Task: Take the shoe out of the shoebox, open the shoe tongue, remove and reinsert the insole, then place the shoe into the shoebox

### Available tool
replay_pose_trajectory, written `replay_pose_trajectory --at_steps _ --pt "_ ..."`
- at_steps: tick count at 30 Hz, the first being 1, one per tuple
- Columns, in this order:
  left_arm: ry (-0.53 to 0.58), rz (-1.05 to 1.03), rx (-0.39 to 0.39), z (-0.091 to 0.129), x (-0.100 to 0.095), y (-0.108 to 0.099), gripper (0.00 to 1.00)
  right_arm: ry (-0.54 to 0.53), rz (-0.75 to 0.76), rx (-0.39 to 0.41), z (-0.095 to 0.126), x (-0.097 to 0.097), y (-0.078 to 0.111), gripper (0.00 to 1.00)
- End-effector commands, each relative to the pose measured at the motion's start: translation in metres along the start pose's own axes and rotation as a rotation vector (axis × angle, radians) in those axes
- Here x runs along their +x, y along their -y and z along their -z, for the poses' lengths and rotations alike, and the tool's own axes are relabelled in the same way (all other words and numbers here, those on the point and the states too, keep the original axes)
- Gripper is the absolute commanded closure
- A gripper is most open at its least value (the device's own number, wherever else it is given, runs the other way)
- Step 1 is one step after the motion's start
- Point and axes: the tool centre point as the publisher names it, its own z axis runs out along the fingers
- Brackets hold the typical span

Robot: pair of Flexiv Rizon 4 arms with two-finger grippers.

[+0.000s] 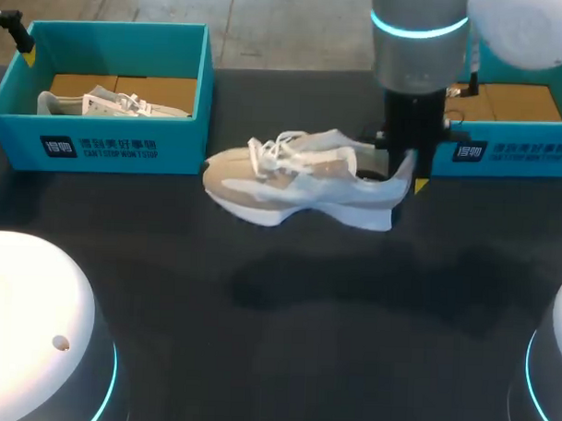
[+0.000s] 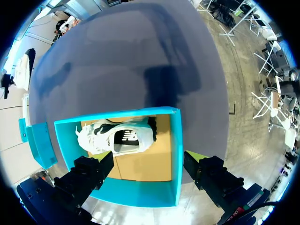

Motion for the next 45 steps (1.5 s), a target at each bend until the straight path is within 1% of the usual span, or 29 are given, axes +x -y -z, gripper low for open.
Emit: replay_pose_trajectory --at_steps 1,29,30,36,37,38,45 --pt "-0.002 -0.001 0.0 0.001 0.0 0.0 0.0 0.0 0.011 0.013 -0.009 0.007 0.002 1.0" --pt "-0.002 -0.001 0.0 0.001 0.0 0.0 0.0 0.007 0.013 0.019 -0.009 0.007 0.003 1.0" --pt "-0.002 -0.001 0.0 0.001 0.0 0.0 0.0 0.011 0.015 0.008 -0.009 0.01 0.003 1.0" --pt "-0.002 -0.001 0.0 0.001 0.0 0.0 0.0 0.027 -0.005 -0.017 -0.027 0.017 0.0 1.0" --pt "-0.002 -0.001 0.0 0.001 0.0 0.0 0.0 0.029 -0.01 -0.017 -0.027 0.023 0.005 1.0" --pt "-0.002 -0.001 0.0 0.001 0.0 0.0 0.0 0.03 -0.014 -0.021 -0.03 0.025 0.006 1.0" --pt "-0.002 -0.001 0.0 0.001 0.0 0.0 0.0 0.047 -0.002 -0.014 -0.062 0.039 0.004 1.0"
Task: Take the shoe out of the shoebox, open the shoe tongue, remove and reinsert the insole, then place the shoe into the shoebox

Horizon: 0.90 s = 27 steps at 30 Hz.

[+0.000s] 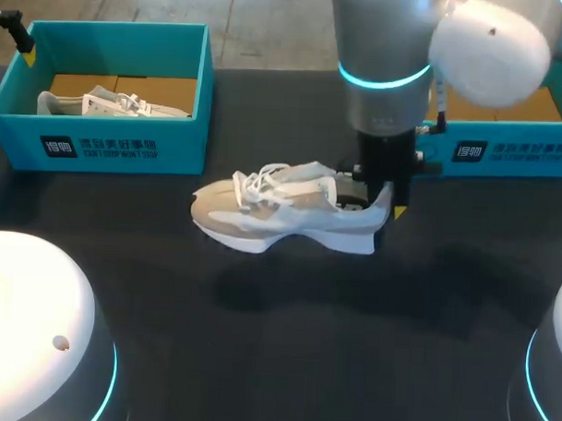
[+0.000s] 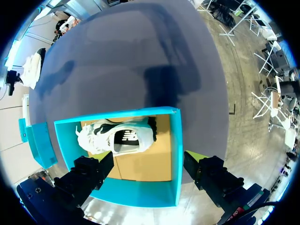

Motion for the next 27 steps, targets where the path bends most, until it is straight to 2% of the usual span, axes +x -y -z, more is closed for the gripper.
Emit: replay_pose_trajectory --at_steps 1,6,14,27 --pt "-0.002 -0.001 0.0 0.001 0.0 0.0 0.0 0.02 0.005 0.018 -0.024 0.017 -0.003 1.0" --pt "-0.002 -0.001 0.0 0.001 0.0 0.0 0.0 0.066 -0.012 0.002 -0.055 0.016 -0.005 1.0" --pt "-0.002 -0.001 0.0 0.001 0.0 0.0 0.0 0.198 -0.022 -0.12 -0.088 0.006 -0.01 1.0" --pt "-0.002 -0.001 0.0 0.001 0.0 0.0 0.0 0.215 -0.098 -0.079 -0.111 0.01 -0.014 1.0"
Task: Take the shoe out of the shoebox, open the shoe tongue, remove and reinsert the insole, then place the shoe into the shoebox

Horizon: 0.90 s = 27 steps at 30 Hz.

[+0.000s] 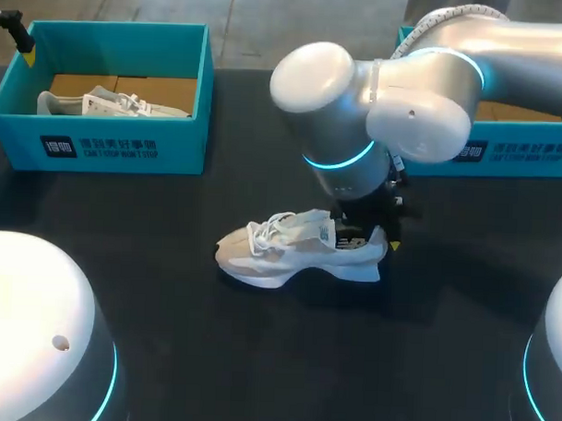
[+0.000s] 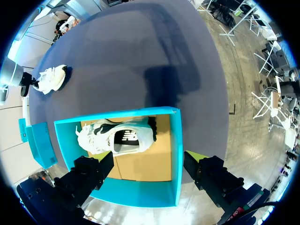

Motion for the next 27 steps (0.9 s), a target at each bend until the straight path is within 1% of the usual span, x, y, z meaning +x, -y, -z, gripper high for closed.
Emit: replay_pose_trajectory --at_steps 1,9,18,19,20,21,22,23,27 --pt "-0.002 -0.001 0.0 0.0 0.0 0.0 0.0 0.006 -0.03 0.003 -0.005 0.009 0.004 1.0" --pt "-0.002 -0.001 0.0 0.0 0.0 0.0 0.0 -0.004 -0.046 0.01 -0.012 0.017 0.006 1.0" --pt "-0.002 -0.001 0.0 0.0 0.0 0.0 0.0 0.001 -0.055 0.015 -0.018 0.02 0.006 1.0" --pt "-0.002 -0.001 0.0 0.0 0.0 0.0 0.0 0.002 -0.055 0.013 -0.018 0.02 0.006 0.93" --pt "-0.002 -0.001 0.0 0.0 0.0 0.0 0.0 0.002 -0.056 0.012 -0.017 0.02 0.006 0.69" --pt "-0.002 -0.001 0.0 0.0 0.0 0.0 0.0 0.001 -0.057 0.01 -0.016 0.02 0.006 0.54" --pt "-0.002 -0.001 0.0 0.0 0.0 0.0 0.0 0.0 -0.058 0.009 -0.015 0.02 0.006 0.21" --pt "-0.002 -0.001 0.0 0.0 0.0 0.0 0.0 0.0 -0.059 0.008 -0.014 0.019 0.006 0.0" --pt "-0.002 -0.001 0.0 0.0 0.0 0.0 0.0 -0.021 -0.061 0.007 -0.005 0.017 0.006 0.0"
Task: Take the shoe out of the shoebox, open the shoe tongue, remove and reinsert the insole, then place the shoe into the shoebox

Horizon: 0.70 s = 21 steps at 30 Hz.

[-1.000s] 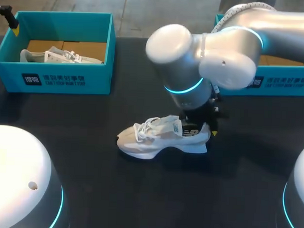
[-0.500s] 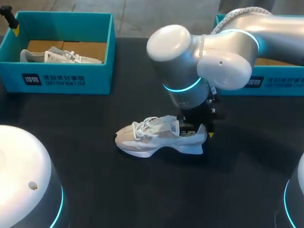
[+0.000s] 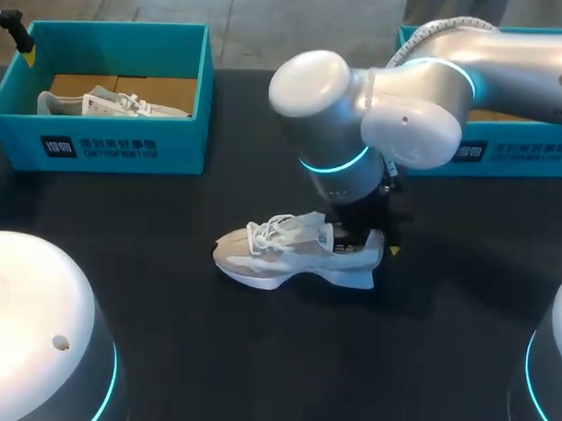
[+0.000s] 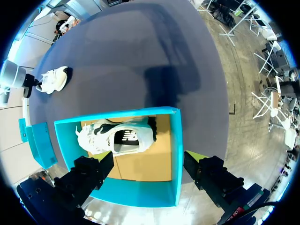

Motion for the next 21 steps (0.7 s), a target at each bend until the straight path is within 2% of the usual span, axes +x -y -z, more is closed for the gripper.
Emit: replay_pose_trajectory --at_steps 1,6,17,21 --pt "-0.002 -0.001 0.0 0.001 0.0 0.0 0.0 -0.013 -0.062 -0.008 0.012 0.001 0.007 0.0" --pt "-0.002 -0.001 0.0 0.001 0.0 0.0 0.0 -0.094 -0.06 -0.004 0.033 0.001 0.007 0.0" --pt "-0.002 -0.001 0.0 0.001 0.0 0.0 0.0 -0.202 0.004 -0.074 0.073 0.004 -0.004 0.0" --pt "-0.002 -0.001 0.0 0.001 0.0 0.0 0.0 -0.349 0.12 -0.102 0.087 0.011 -0.006 0.0"
